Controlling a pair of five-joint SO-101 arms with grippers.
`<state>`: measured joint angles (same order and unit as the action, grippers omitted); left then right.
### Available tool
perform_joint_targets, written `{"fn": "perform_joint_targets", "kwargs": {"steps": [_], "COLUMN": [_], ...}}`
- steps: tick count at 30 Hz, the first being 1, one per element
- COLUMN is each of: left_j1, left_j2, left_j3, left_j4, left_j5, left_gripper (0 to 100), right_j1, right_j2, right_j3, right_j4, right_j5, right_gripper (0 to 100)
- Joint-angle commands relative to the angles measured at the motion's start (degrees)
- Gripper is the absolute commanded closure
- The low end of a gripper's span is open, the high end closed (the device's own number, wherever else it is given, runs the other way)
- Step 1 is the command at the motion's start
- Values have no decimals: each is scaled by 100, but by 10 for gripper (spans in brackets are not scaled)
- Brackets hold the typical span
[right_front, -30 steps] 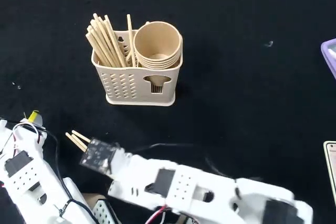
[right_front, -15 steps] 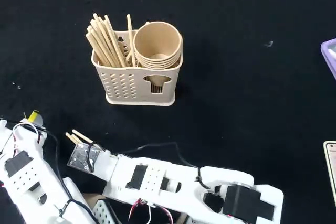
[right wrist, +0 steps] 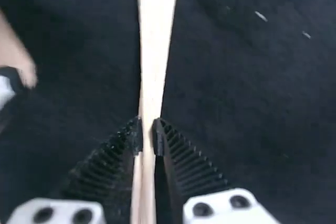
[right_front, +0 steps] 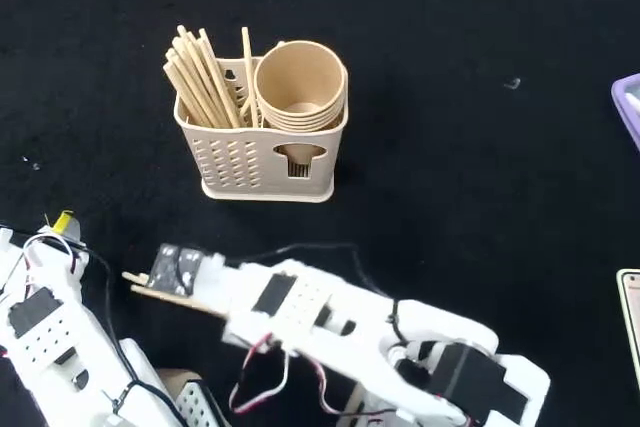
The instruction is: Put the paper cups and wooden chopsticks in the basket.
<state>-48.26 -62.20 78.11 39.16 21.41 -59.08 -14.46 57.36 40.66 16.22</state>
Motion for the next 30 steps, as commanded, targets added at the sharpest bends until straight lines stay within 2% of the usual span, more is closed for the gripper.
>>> {"fn": "perform_joint_targets", "kwargs": {"steps": [1, 12, 19, 30], "left_j1": [13, 13, 22, 22], "left_j2": [-79, -79, -79, -79], "left_j3": [-75, -75, -75, -75], "left_j4": [-26, -26, -26, -26], "left_j5": [-35, -35, -35, -35], "left_gripper": [708, 708, 708, 708], "right_j1": [580, 721, -97, -202], "right_j2": [22, 22, 66, 84], "right_j3": [-242, -347, -356, -453], "right_j4": [273, 325, 299, -44], "right_j5": [264, 264, 229, 299], "right_gripper": [987, 982, 793, 836]}}
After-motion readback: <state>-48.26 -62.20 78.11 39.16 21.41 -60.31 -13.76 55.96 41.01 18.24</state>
